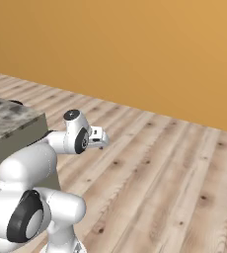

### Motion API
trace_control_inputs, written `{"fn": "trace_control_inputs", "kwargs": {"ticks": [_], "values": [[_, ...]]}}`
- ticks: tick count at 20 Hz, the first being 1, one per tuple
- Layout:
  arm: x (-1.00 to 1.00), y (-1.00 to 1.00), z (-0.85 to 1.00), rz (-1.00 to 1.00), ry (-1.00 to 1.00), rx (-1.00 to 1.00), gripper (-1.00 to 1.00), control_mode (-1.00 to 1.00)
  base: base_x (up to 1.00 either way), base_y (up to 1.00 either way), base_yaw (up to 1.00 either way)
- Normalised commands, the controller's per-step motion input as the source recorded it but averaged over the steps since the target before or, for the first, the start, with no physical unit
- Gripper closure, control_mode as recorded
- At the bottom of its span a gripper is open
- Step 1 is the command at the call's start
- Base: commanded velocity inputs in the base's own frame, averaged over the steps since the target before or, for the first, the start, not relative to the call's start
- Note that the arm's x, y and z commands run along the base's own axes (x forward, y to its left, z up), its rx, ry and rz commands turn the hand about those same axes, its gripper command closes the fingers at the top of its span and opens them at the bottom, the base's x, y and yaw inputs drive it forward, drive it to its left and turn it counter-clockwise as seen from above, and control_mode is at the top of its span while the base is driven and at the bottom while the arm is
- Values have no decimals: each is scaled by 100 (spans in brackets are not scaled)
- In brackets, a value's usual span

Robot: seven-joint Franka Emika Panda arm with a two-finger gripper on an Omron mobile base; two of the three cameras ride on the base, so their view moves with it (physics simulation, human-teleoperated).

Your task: Place the large bottle from the dining counter next to the other large bottle outside the sink, and place the small bottle from the dining counter next to the other small bottle inside the sink.

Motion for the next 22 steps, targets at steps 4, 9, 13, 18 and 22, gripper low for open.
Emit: {"fn": "trace_control_inputs", "kwargs": {"ticks": [4,9,13,18,22], "values": [[0,0,0,0,0,0,-100,100,100,-100,15],[0,0,0,0,0,0,-100,100,100,-99,29],[0,0,0,0,0,0,-100,100,100,-85,45],[0,0,0,0,0,0,-100,100,97,-81,51],[0,0,0,0,0,0,-100,100,94,-78,54]]}}
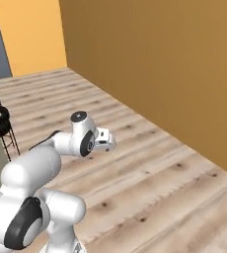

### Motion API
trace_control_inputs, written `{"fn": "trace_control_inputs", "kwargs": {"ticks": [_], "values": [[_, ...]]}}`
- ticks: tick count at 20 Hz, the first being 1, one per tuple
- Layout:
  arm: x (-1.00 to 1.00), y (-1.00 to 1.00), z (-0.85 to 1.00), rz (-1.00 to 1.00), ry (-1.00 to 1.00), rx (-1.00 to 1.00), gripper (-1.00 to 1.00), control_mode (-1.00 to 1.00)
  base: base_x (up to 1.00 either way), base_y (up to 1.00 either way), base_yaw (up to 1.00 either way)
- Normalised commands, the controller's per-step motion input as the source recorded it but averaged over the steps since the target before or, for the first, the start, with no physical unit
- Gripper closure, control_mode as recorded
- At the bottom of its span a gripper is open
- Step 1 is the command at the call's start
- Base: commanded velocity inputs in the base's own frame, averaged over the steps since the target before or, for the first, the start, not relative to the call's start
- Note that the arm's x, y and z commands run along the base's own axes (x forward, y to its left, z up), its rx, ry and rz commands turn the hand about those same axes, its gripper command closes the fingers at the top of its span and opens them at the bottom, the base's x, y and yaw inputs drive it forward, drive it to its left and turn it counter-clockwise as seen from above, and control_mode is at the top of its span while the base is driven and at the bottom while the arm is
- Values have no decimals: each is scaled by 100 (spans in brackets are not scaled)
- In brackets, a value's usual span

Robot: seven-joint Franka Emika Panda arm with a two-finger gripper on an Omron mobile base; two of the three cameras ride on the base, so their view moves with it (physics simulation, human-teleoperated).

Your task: Place the large bottle from the dining counter next to the other large bottle outside the sink, and place the small bottle from the dining counter next to the other small bottle inside the sink.

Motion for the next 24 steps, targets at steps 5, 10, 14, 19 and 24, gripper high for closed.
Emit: {"fn": "trace_control_inputs", "kwargs": {"ticks": [5,10,14,19,24], "values": [[0,0,0,0,0,0,-100,100,85,-81,55],[0,0,0,0,0,0,-100,100,81,-73,59],[0,0,0,0,0,0,-100,100,89,-67,61],[0,0,0,0,0,0,-100,100,87,-61,64],[0,0,0,0,0,0,-100,100,87,-61,65]]}}
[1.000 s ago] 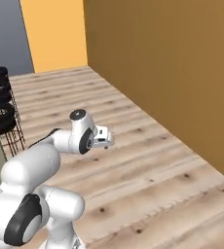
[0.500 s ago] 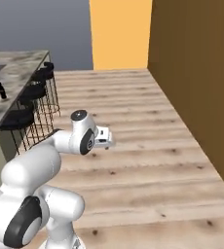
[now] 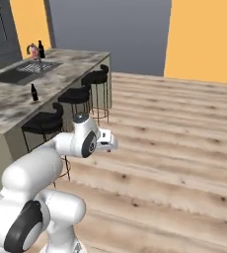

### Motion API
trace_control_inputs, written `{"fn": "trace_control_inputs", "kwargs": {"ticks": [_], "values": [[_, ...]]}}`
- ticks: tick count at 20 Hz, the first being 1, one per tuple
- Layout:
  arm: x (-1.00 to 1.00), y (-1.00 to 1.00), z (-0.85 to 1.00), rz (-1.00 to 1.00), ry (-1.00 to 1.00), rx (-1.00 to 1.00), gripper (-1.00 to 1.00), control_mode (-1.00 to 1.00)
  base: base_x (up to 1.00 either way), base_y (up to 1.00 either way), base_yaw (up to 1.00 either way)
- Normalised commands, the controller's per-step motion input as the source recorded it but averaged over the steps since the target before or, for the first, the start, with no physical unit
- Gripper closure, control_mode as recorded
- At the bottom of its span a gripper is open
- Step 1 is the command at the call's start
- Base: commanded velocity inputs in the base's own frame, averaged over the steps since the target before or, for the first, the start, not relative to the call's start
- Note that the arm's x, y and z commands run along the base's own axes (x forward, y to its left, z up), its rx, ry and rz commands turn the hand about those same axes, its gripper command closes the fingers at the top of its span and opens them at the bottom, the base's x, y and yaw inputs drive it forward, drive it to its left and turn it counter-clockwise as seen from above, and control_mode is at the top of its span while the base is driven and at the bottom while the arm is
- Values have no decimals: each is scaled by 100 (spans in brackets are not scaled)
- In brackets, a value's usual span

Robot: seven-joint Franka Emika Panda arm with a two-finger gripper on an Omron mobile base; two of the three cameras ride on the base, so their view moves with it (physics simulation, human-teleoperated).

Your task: Place the large bottle from the dining counter next to the other large bottle outside the sink, and place the small bottle from the dining counter next to the other small bottle inside the sink.

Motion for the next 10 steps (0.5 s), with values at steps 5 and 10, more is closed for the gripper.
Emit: {"fn": "trace_control_inputs", "kwargs": {"ticks": [5,10], "values": [[0,0,0,0,0,0,-100,100,83,-62,65],[0,0,0,0,0,0,-100,100,65,-71,65]]}}
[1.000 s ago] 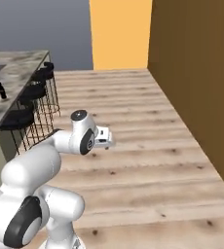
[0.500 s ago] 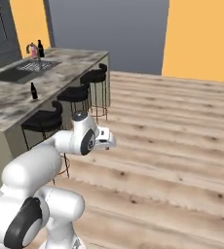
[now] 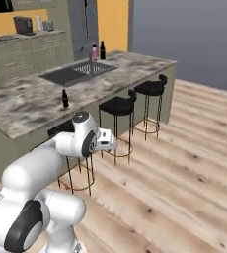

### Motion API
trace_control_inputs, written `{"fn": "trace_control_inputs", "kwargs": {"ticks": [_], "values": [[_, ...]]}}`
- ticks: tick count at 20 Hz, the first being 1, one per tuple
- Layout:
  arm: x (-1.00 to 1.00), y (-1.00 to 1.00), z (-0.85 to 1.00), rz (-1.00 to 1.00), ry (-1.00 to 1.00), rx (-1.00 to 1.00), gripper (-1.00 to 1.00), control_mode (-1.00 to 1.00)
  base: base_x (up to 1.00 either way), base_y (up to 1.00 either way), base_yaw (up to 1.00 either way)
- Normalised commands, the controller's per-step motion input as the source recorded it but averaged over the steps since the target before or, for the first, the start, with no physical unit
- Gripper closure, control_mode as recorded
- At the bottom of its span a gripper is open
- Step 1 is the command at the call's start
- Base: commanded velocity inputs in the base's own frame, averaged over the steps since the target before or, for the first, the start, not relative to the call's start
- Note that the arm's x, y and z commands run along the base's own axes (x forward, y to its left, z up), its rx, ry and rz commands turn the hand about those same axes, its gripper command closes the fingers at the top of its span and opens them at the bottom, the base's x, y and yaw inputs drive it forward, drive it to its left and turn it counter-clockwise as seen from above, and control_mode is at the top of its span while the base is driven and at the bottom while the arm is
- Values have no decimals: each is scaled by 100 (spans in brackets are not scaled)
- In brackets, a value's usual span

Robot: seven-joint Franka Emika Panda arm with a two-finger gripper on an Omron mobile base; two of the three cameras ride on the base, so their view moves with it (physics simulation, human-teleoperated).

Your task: Place the large bottle from the dining counter next to the other large bottle outside the sink, and place the small bottle from the dining counter next to the other small bottle inside the sink.

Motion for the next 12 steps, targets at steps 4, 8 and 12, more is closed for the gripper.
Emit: {"fn": "trace_control_inputs", "kwargs": {"ticks": [4,8,12], "values": [[0,0,0,0,0,0,-100,100,59,-78,63],[0,0,0,0,0,0,-100,100,46,-81,63],[0,0,0,0,0,0,-100,100,44,-84,63]]}}
